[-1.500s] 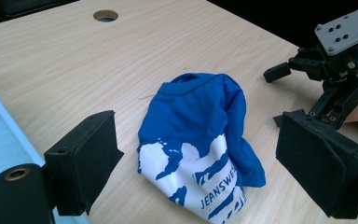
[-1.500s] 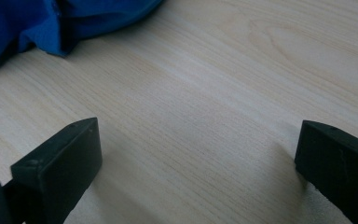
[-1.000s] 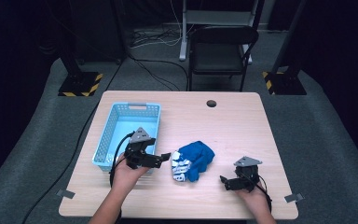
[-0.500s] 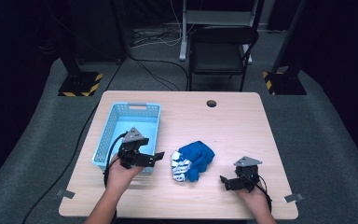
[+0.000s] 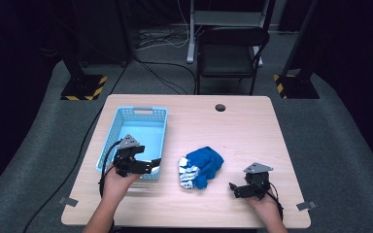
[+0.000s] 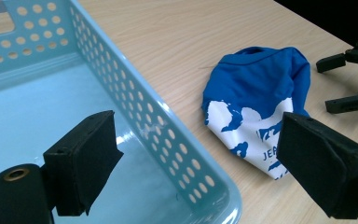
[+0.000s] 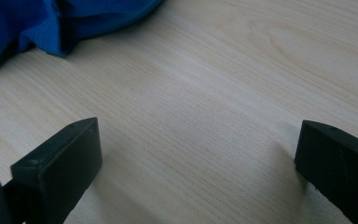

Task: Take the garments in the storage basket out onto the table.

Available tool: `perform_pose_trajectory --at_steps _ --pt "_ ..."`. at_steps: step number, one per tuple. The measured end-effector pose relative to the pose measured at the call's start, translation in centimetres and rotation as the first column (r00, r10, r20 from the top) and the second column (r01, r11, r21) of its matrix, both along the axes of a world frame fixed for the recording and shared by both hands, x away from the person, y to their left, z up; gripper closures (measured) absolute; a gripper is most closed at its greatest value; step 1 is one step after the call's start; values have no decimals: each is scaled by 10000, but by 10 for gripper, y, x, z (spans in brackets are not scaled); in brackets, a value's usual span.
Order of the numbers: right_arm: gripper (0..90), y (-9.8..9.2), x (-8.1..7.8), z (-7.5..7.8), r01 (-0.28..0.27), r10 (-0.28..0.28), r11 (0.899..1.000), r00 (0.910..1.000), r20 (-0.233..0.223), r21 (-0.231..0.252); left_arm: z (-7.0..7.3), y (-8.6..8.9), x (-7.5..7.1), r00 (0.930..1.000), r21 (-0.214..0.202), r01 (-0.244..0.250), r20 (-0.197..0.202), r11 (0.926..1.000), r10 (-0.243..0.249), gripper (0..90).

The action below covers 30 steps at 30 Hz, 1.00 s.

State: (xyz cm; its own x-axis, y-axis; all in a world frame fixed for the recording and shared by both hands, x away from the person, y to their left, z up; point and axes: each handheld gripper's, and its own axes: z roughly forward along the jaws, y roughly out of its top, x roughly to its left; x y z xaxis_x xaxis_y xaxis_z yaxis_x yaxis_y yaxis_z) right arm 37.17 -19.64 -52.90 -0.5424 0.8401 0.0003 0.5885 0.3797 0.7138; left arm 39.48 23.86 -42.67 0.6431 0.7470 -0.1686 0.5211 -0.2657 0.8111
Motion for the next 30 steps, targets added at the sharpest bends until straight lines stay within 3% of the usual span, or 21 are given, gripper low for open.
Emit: perform_pose_trajectory --at_steps 20,30 --pt "0 0 0 0 0 0 10000 10000 2 0 -1 35 -3 9965 -596 -804 -263 9950 789 119" --pt "0 0 0 0 9 -9 10000 10000 2 1 -4 62 -5 9872 -728 -1571 -383 9849 1546 120"
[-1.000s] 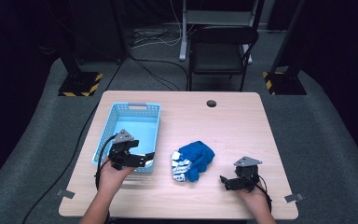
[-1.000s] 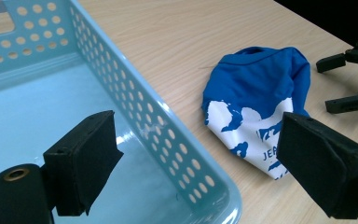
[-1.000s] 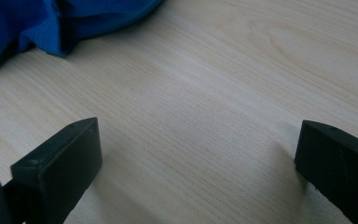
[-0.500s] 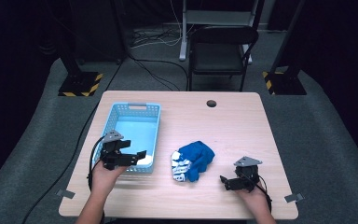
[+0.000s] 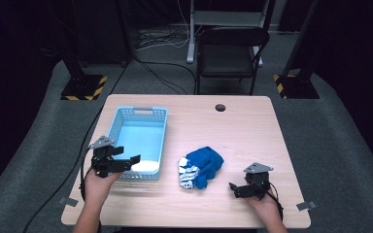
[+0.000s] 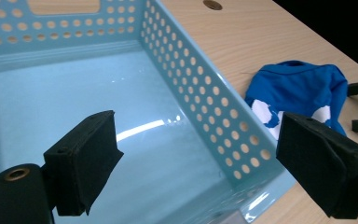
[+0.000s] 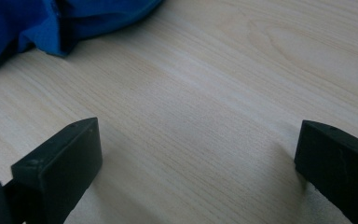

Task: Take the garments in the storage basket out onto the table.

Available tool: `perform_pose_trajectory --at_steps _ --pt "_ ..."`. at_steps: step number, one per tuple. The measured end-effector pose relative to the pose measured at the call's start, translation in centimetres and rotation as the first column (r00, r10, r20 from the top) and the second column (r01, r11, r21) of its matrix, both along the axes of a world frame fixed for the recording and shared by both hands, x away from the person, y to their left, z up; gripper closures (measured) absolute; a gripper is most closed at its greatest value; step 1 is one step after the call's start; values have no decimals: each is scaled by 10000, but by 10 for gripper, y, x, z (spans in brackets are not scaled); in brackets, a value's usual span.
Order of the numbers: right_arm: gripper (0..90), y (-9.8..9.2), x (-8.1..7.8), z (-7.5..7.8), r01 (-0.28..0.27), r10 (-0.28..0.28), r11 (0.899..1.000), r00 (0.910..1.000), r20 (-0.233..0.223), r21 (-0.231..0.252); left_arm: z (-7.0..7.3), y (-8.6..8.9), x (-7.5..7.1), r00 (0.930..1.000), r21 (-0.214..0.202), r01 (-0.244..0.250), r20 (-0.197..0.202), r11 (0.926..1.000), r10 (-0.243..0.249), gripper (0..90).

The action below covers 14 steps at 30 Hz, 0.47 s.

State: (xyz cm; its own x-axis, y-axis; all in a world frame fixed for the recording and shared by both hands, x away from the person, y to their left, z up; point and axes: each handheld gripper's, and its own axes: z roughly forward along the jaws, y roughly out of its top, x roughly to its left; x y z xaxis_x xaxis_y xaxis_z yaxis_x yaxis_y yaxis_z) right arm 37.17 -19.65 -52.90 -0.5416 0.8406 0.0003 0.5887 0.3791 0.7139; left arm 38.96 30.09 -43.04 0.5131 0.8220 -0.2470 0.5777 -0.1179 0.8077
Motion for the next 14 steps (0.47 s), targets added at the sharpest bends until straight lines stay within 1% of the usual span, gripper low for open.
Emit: perform_pose_trajectory --at_steps 3,6,9,11,13,14 --pt "0 0 0 0 1 -1 10000 10000 1 -2 -4 8 0 9998 -105 -200 -69 9997 199 120" --pt "0 0 0 0 0 0 10000 10000 0 0 -6 11 0 9995 -78 -280 -110 9996 279 120" --pt "0 0 0 0 1 -1 10000 10000 0 -1 -10 14 0 9991 -150 -336 -267 9993 332 115" --pt "0 0 0 0 0 0 10000 10000 1 -1 -13 17 0 9981 -250 -488 -377 9985 479 100" --pt "0 0 0 0 0 0 10000 10000 1 0 -13 18 1 9973 -333 -604 -439 9976 589 59" --pt "0 0 0 0 -2 2 10000 10000 0 0 -14 19 1 9971 -361 -590 -492 9976 572 54"
